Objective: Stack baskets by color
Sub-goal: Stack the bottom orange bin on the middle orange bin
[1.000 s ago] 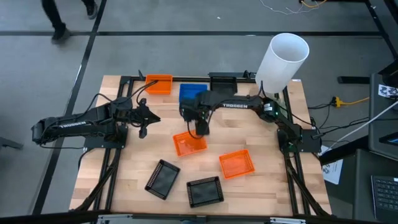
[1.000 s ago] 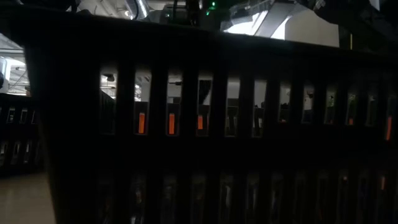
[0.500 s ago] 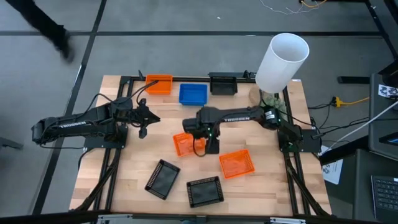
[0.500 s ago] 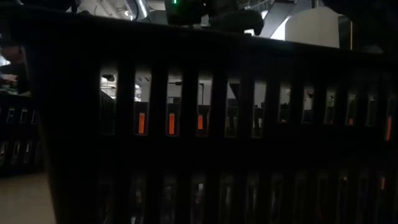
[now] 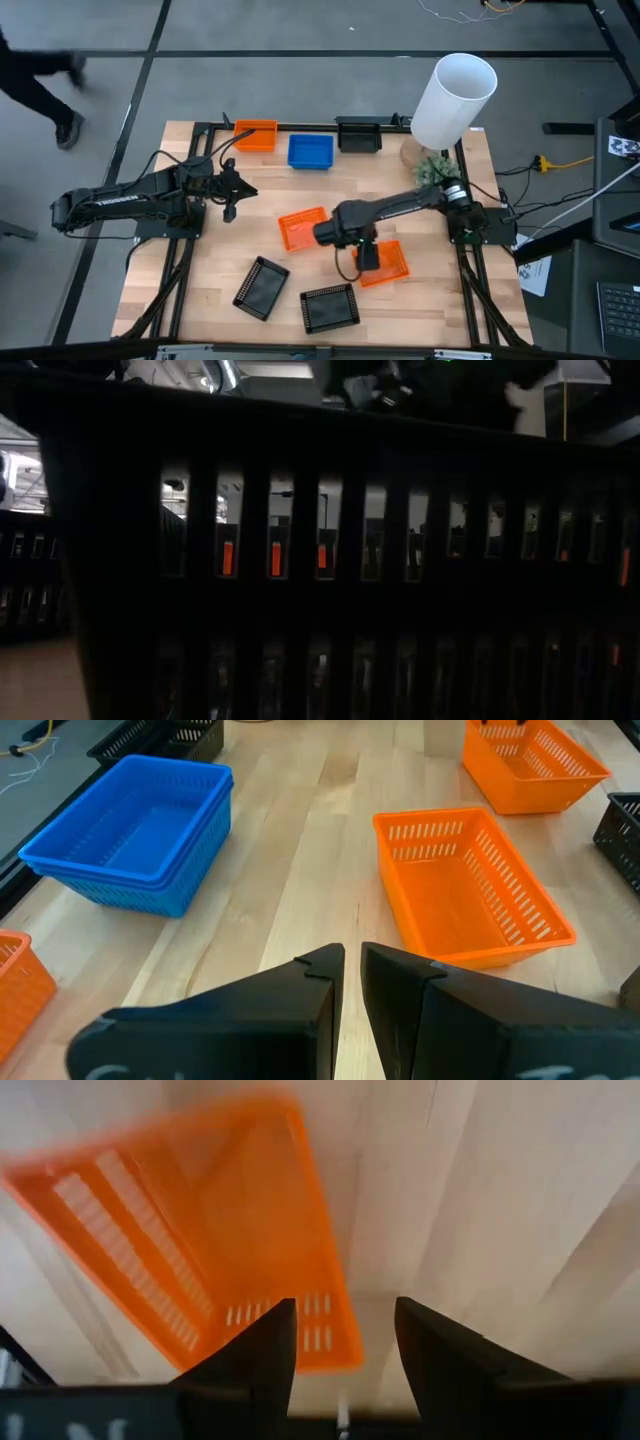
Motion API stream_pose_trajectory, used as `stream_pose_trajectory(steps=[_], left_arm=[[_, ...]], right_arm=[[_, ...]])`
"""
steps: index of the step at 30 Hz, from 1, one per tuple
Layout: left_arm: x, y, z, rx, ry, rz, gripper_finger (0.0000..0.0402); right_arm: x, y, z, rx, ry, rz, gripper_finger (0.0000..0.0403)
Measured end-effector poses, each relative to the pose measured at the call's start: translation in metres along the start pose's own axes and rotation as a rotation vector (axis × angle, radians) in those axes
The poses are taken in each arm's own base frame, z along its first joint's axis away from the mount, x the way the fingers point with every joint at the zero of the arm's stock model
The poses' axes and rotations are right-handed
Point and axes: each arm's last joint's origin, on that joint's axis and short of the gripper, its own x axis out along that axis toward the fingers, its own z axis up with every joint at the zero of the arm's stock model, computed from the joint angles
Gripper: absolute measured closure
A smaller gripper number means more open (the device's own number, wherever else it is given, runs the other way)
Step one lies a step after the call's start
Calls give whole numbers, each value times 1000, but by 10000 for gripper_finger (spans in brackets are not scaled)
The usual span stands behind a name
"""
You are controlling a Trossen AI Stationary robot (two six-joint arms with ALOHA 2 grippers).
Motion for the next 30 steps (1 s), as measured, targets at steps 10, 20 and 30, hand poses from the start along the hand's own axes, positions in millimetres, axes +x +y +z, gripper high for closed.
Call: stream_pose_trajectory(steps=[10,20,30], left_arm=[[0,0,0,-2,-1,0,372],[0,0,0,-5,-1,1,372],[0,0,0,-6,-1,0,372]], right_arm=[[44,-3,-26,-11,15,-17,232],[63,-6,-21,-133,-31,-57,366],[-18,-28,-17,-194,-133,-199,398]])
